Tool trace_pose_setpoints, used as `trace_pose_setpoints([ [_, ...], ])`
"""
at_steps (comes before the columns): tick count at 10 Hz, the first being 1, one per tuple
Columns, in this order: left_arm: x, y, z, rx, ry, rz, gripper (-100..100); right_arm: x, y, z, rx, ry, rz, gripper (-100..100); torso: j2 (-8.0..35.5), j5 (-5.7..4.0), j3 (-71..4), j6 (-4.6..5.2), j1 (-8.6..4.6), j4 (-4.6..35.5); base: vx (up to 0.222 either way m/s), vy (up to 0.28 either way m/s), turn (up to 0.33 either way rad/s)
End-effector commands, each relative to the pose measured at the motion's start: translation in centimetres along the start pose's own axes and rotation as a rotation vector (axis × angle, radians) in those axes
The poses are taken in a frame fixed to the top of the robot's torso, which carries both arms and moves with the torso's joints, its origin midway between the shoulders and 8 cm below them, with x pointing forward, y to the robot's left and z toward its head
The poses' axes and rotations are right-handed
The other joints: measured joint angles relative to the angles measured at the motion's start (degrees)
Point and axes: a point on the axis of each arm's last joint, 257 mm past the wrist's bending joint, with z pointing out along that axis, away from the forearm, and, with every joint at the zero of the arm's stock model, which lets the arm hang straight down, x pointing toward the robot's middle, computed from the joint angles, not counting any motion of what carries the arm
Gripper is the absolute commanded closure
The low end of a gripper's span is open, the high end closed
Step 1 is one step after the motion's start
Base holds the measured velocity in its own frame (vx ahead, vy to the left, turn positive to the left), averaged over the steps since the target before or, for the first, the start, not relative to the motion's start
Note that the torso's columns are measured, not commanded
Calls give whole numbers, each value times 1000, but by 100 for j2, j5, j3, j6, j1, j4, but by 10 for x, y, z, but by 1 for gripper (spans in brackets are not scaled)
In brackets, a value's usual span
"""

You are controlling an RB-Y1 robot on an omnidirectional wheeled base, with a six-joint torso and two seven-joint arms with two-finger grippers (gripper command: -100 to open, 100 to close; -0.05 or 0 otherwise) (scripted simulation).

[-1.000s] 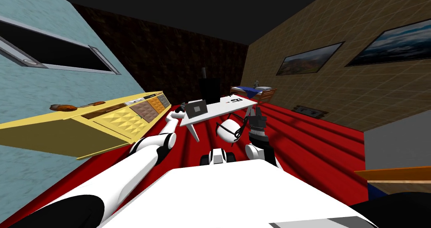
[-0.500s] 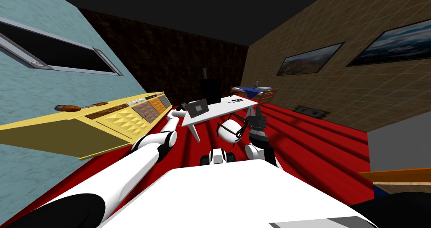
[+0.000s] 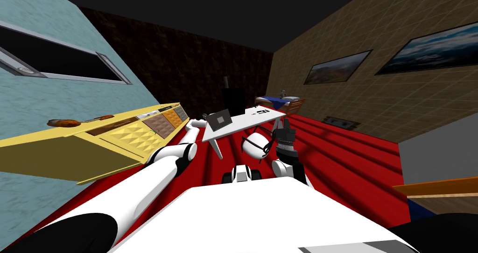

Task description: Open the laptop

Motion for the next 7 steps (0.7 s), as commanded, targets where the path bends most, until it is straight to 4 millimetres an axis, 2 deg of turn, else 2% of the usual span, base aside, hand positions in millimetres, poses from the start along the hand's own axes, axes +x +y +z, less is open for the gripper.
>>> trace_pose_setpoints([
  [1,8,6,1,-63,17,-9,100,0,0,0,0,0,0,0,-1,2,-1,-7,4,-1,11,72,-74],
  [7,19,13,-2,-185,49,-25,100,0,0,0,0,0,0,0,22,2,15,-13,-3,2,17,64,-54],
])
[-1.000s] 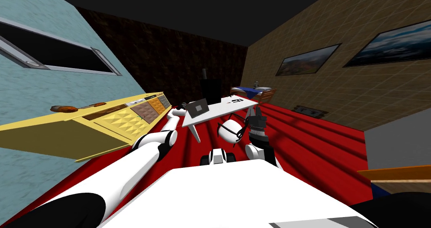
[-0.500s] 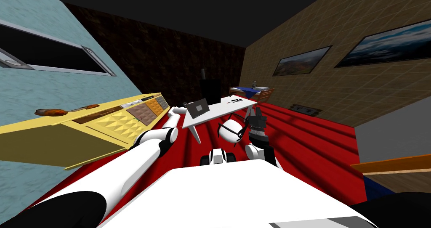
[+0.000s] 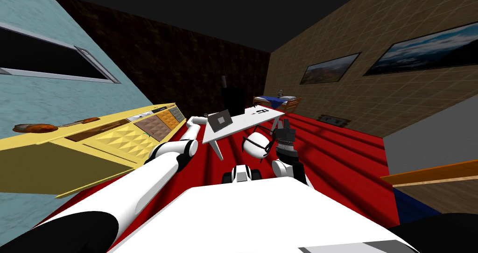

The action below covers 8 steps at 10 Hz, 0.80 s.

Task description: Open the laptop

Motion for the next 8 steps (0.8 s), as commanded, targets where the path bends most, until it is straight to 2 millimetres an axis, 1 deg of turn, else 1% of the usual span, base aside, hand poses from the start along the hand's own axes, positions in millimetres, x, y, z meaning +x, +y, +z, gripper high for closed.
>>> trace_pose_setpoints([
  [1,11,6,-1,-76,26,-8,100,0,0,0,0,0,0,0,-2,-1,-1,4,3,1,14,109,-110],
  [2,12,12,-1,-96,27,-8,100,0,0,0,0,0,0,0,-4,-1,-3,14,5,2,12,82,-63],
  [3,9,2,-2,-66,20,-9,100,0,0,0,0,0,0,0,-3,-1,-2,-1,-4,-2,8,27,-18],
  [5,15,12,-4,-128,43,-26,100,0,0,0,0,0,0,0,2,-9,2,0,-8,9,44,50,-34],
  [8,20,22,-7,-176,56,-33,100,0,0,0,0,0,0,0,-2,-1,-1,-4,8,4,48,59,-21],
])
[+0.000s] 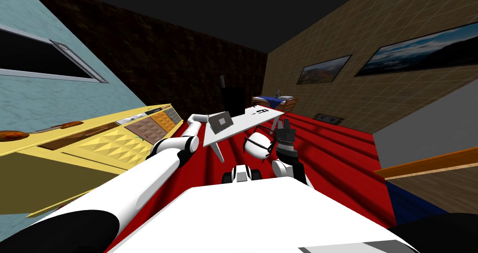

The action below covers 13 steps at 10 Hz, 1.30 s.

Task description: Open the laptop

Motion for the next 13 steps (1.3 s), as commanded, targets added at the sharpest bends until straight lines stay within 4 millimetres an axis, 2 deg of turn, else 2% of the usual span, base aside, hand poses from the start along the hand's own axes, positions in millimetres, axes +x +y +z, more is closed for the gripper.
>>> trace_pose_setpoints([
  [1,8,16,-1,-65,21,-10,100,0,0,0,0,0,0,0,5,-1,2,3,-8,0,48,54,-15],
  [13,37,60,-14,-286,115,-44,100,0,0,0,0,0,0,0,-12,4,-9,24,-21,-19,40,47,-20],
])
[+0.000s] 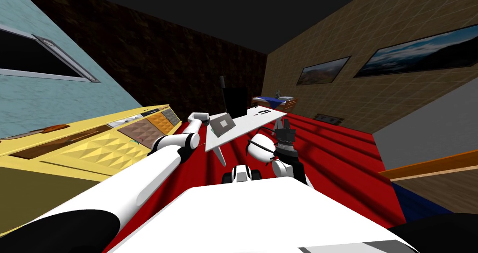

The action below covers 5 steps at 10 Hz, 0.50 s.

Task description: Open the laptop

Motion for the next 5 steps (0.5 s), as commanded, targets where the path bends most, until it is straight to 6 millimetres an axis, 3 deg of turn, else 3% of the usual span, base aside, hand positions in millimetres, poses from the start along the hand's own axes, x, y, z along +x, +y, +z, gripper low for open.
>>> trace_pose_setpoints([
  [1,0,5,-1,-19,10,-6,100,0,0,0,0,0,0,0,4,0,3,-1,-3,-1,21,29,-2],
  [2,11,26,1,-92,44,-19,100,0,0,0,0,0,0,0,12,-8,8,-6,-6,14,85,56,-14],
  [3,11,23,-1,-85,43,-19,100,0,0,0,0,0,0,0,2,-8,4,-4,2,15,87,70,-13],
  [5,18,38,1,-131,61,-25,100,0,0,0,0,0,0,0,4,-8,3,-3,2,16,37,41,-8],
])
